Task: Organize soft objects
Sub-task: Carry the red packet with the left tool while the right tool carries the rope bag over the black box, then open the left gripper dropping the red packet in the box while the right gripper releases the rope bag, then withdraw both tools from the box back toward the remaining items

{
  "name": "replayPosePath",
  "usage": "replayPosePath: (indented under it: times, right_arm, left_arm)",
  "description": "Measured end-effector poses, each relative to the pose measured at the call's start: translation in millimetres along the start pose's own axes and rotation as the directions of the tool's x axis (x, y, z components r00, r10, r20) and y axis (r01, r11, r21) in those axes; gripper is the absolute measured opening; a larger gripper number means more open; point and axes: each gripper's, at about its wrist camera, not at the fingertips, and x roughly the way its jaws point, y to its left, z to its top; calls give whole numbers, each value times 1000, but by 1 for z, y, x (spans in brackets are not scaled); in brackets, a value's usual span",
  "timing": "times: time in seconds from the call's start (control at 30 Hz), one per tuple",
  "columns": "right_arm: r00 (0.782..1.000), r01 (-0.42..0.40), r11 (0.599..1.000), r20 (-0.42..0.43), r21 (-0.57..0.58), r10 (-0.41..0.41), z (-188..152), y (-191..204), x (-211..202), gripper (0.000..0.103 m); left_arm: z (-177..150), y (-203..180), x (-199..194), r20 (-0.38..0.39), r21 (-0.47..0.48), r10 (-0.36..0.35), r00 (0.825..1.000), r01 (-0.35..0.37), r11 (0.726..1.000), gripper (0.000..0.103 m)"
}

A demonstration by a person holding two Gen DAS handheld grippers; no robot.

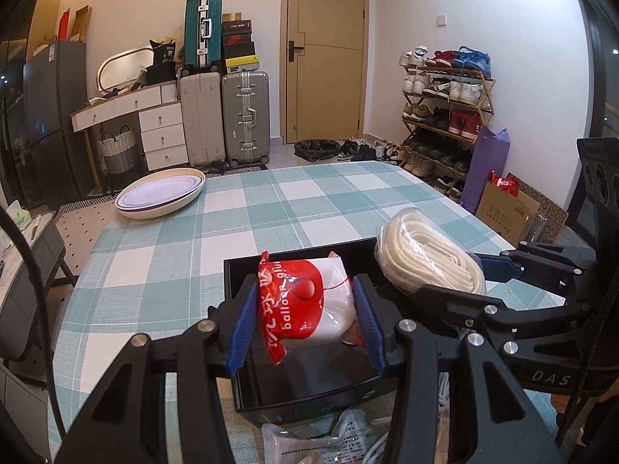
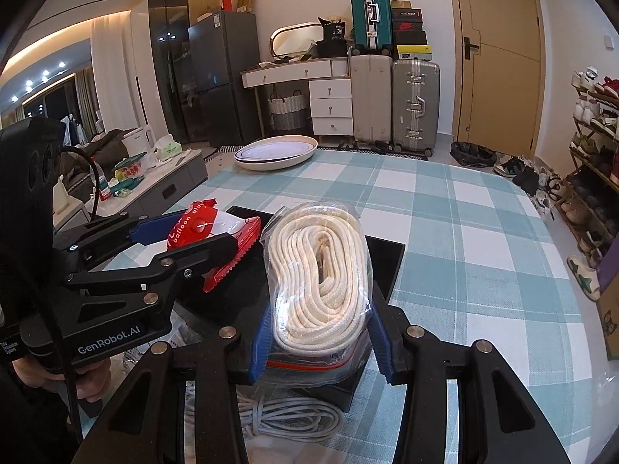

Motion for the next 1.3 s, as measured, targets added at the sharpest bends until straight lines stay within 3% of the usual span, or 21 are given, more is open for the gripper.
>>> replayPosePath:
  times: [0.37,0.53,0.6,0.77,0.8,1.0,1.3]
  right_arm:
    - [1000,1,1000,-21,-16,-1,0,-2,17,44]
    - [1000,8,1000,1,-27,-8,-2,-4,14,58]
    - [1000,18,1000,8,-24,-18,-3,-6,8,71]
    - [999,22,1000,39,11,-23,-12,-14,-19,97]
    - [999,20,1000,41,22,-21,-13,-16,-23,102]
    - [998,19,998,64,63,-23,-29,-20,-55,102]
    - [999,12,998,33,57,-14,-62,-12,-79,102]
  left_arm:
    - [-2,1,14,-36,-16,1,999,-2,1000,52]
    - [-2,4,12,-51,-34,-11,999,9,999,59]
    - [-1,3,7,-47,-29,-2,999,1,1000,75]
    - [-2,-2,-15,1,-5,26,1000,-26,1000,103]
    - [-2,-3,-20,10,-3,31,999,-31,1000,103]
    - [-14,-1,-47,26,0,38,999,-38,999,103]
    - [-39,1,-71,12,1,74,997,-74,997,103]
